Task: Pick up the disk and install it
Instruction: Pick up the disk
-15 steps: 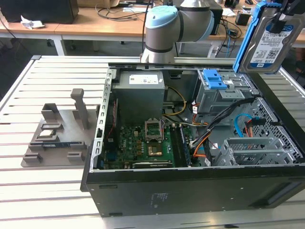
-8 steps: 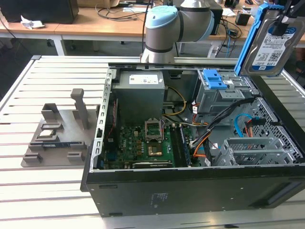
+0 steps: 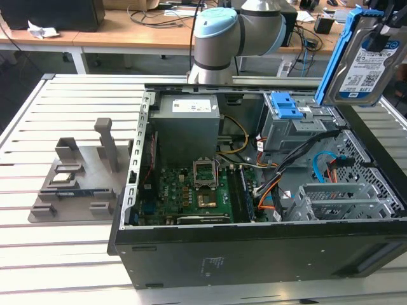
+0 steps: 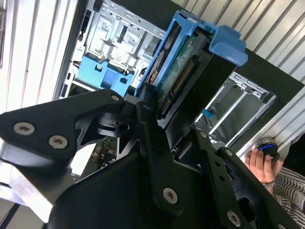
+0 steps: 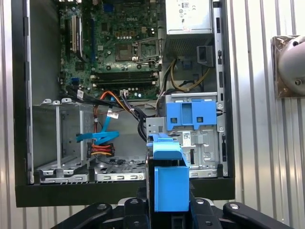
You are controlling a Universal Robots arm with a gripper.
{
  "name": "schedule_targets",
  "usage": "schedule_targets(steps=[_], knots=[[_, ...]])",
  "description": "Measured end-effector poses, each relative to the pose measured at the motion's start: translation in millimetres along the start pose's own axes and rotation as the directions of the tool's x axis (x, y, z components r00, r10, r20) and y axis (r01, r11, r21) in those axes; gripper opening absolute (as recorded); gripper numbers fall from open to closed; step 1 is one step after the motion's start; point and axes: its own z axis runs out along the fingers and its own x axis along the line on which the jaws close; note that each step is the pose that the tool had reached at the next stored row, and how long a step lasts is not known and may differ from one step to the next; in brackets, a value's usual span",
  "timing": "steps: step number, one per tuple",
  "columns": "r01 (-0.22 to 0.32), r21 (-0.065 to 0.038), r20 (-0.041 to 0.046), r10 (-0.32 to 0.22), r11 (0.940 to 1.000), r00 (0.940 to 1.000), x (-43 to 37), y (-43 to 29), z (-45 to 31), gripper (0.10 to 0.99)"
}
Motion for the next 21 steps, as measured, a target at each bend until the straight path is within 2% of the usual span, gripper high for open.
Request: schedule_targets(steps=[9, 21], knots=[[0.000, 0.000, -0.0027, 0.000, 1.0000, 1.0000, 11.8, -0.6, 0.9, 0.361], [0.000, 0.000, -0.0059, 0.000, 1.0000, 1.0000, 31.8, -1.7, 2.2, 0.361]])
